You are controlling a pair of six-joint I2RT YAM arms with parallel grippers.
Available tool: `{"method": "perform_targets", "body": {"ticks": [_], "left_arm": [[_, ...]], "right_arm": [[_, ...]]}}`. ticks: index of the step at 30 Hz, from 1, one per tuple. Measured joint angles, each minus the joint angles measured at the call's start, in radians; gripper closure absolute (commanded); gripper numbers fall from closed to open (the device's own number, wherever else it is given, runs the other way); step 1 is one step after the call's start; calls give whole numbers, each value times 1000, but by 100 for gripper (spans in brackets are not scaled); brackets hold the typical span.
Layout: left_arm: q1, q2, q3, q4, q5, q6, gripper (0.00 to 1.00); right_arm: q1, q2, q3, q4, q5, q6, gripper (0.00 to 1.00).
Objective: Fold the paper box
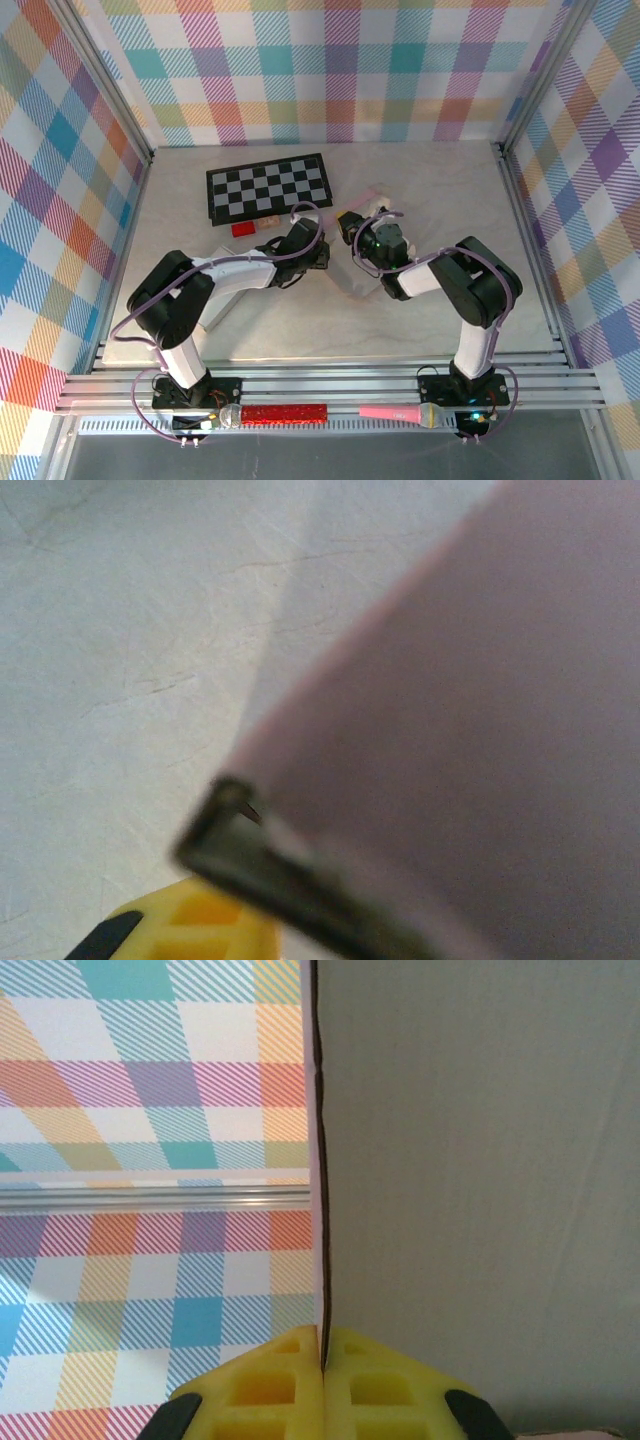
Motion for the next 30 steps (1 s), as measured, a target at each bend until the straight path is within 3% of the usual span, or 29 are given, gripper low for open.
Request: {"method": "perform_targets", "body": {"ticks": [11,18,30], "left_arm": [[-25,42,34,6,-123,-100,88],[-25,92,86,8,-186,-139,99],[-33,102,95,8,-222,-154,100]], "right_arm": [[19,0,3,5,61,29,100],[19,0,5,4,90,49,100],[20,-5,7,-11,97,64,100]]}}
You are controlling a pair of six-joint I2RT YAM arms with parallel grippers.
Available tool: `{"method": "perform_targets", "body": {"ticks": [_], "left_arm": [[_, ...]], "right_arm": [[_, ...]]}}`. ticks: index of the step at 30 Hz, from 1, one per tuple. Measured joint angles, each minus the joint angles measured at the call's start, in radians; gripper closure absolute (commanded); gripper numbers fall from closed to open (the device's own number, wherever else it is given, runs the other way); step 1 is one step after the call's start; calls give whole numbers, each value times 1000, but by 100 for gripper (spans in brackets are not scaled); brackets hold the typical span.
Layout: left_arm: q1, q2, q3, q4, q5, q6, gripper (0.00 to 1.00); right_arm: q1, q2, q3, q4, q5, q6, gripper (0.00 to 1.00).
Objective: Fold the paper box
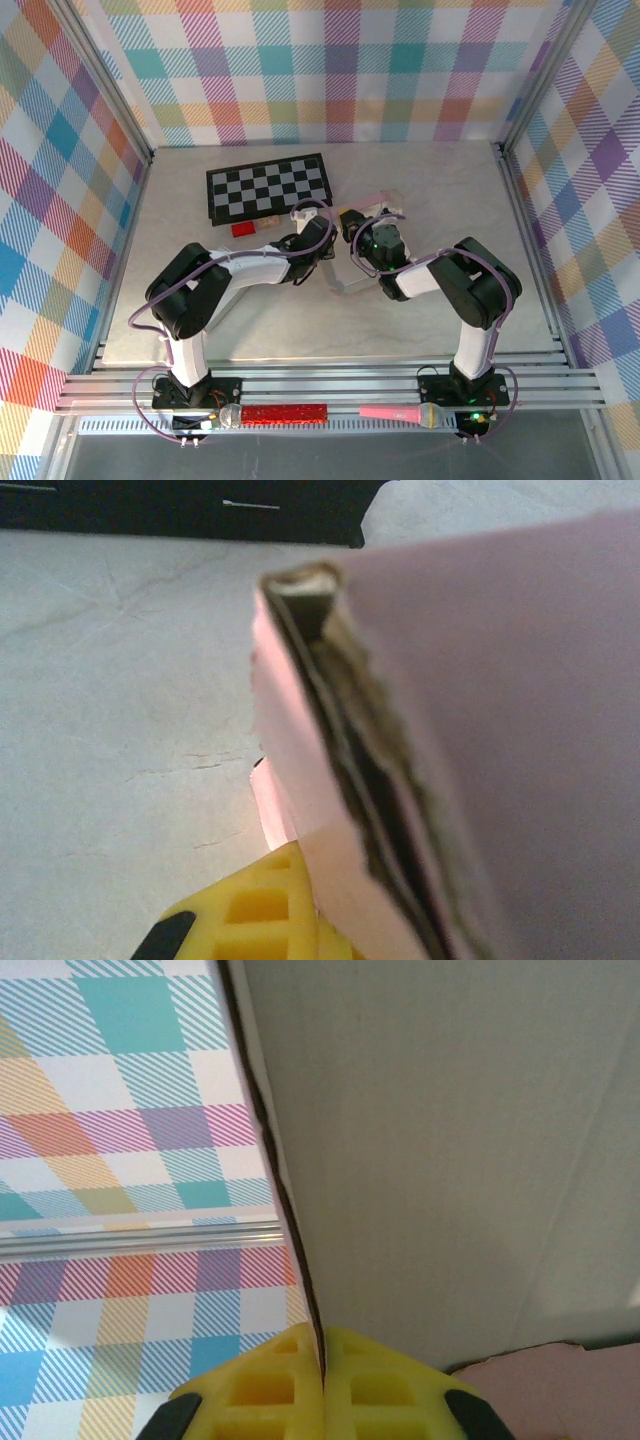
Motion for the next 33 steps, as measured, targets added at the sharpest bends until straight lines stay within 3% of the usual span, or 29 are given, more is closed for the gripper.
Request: {"method": "perform_targets", "body": {"ticks": [3,11,15,18,22,33], "left_arm": [[-5,3,9,-13,-13,-10,100],[-5,7,64,-102,-18,-11,100],[-3,7,117,-178,0,9,100],[-1,7,156,-240,17,34,100],[9,6,195,-328,56,51,100],[101,-85,253,-601,280,76,100]], "right_arm": [[4,-8,4,-19,1,4,100],[25,-103,9,-247,-39,9,57],[19,-217,17,-456,-65,-2,36],[-4,-332,59,-649,-73,-33,25],[-38,-491,154,-893,-76,-102,20],[-196,-752,311,-1412,-85,-366,24]]}}
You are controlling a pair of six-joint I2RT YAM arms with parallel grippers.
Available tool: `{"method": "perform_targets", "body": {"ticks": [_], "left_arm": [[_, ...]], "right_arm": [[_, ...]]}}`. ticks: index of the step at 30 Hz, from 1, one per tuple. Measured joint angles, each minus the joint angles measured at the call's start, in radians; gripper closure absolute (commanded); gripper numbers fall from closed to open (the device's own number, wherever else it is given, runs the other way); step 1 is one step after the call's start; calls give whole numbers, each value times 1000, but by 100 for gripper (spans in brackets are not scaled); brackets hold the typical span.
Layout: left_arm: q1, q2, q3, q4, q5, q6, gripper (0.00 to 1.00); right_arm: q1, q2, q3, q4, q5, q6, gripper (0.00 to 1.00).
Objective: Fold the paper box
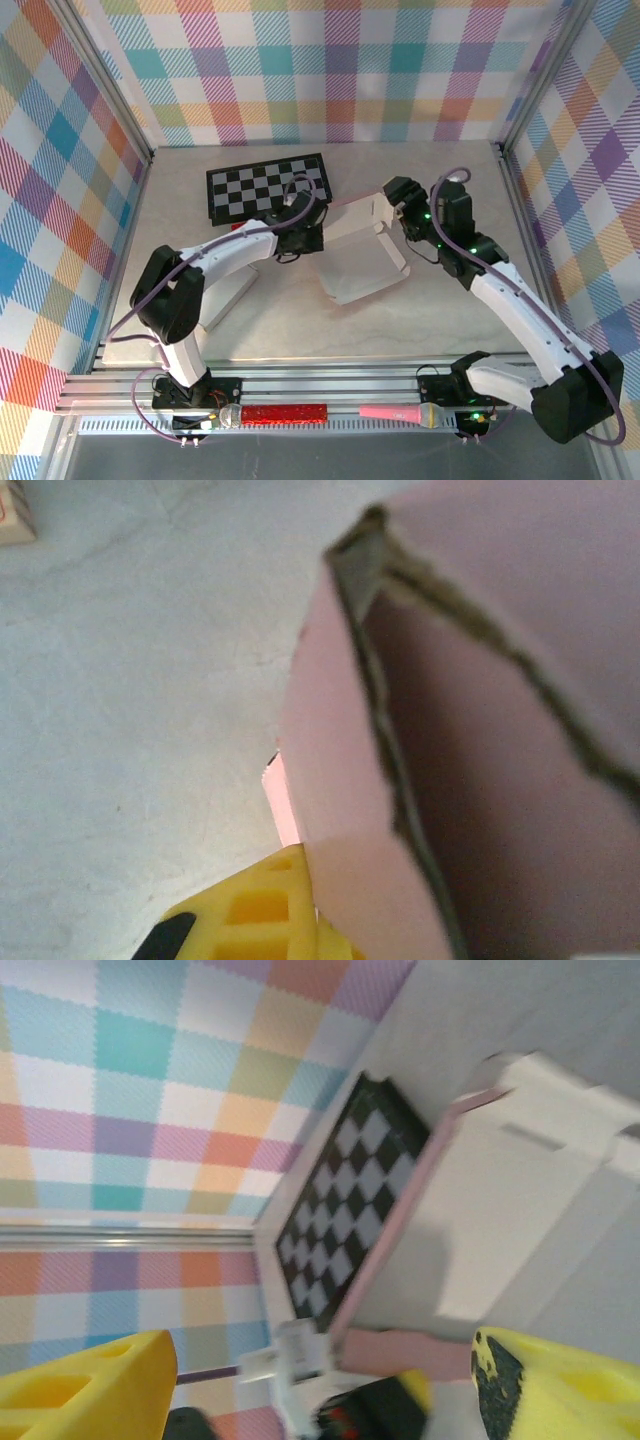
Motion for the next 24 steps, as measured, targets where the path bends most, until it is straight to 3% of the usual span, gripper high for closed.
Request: {"method": "perform_targets", "body": {"ticks": [6,14,19,24], "left_arm": [[55,-3,83,-132,139,83,100],[86,-3,116,-256,202,179,100],[87,-6,101,-263,215,210,100],[85,-11,27,-220,213,225,100]], "right_arm": [[-15,-21,17,-165,-2,-78,26],[-16,-39,16,-226,-10,-92,27],[-15,-19,-3,-206,-44,-74,26],[42,21,-117,-61,-28,68,25]]}}
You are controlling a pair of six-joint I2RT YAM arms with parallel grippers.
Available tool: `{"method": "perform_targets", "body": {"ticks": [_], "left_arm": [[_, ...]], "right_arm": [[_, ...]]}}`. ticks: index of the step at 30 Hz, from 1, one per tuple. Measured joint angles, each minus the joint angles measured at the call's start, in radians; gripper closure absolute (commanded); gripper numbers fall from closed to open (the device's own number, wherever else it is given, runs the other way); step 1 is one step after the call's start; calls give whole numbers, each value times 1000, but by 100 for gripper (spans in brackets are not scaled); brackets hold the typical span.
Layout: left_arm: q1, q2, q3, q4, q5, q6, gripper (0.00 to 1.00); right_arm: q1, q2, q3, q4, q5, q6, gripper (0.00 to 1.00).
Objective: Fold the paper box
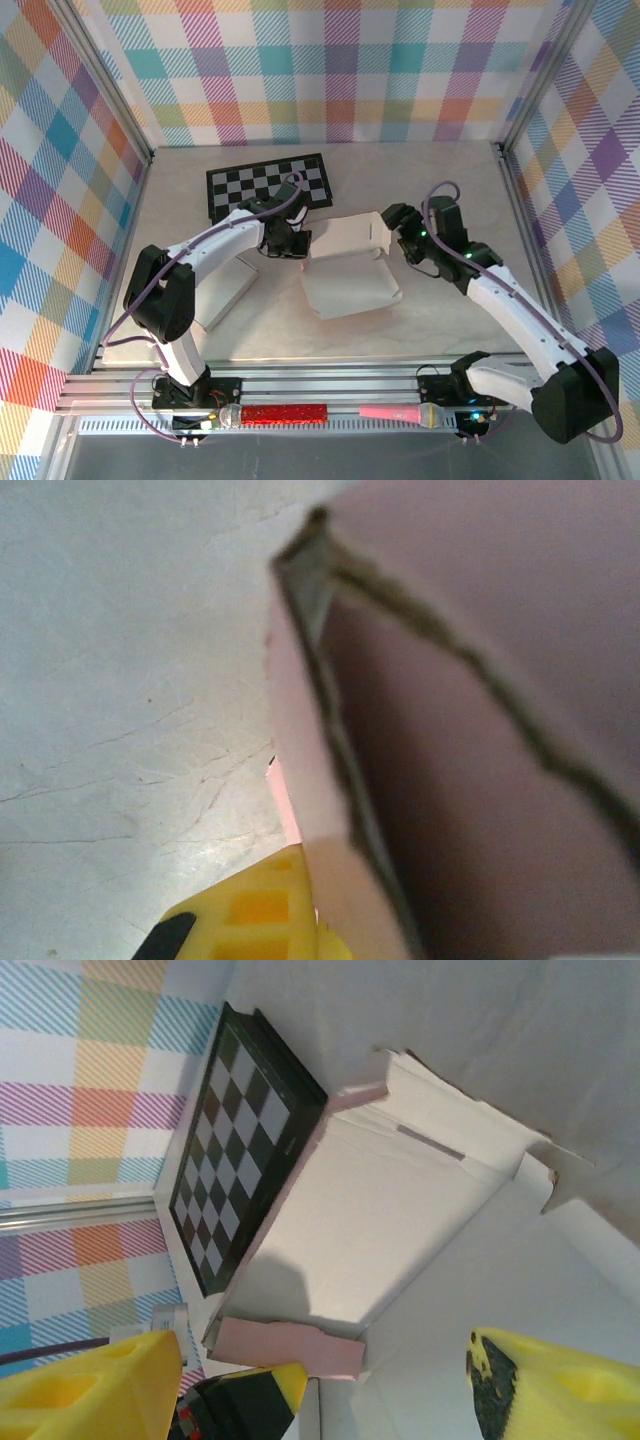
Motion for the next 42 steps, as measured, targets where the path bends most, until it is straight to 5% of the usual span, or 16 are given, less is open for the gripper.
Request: {"method": "perform_targets", "body": {"ticks": [5,13,24,30,36,42], "left_arm": [[-8,0,-23,40,-18,0,100],[-16,0,-32,90,-54,-2,100],[-39,1,-63,143,-91,-5,100],[-40,2,-90,176,-102,-20,100],[-45,1,-134,256,-102,-43,99],[-46,-11,-188,352,-115,-73,84]], "right_arm": [[111,132,-48,213,65,158,27],[128,410,70,390,92,278,38],[128,530,144,465,94,347,67],[128,563,145,464,98,366,100],[128,563,145,457,98,373,100],[125,563,148,446,98,373,100]]}}
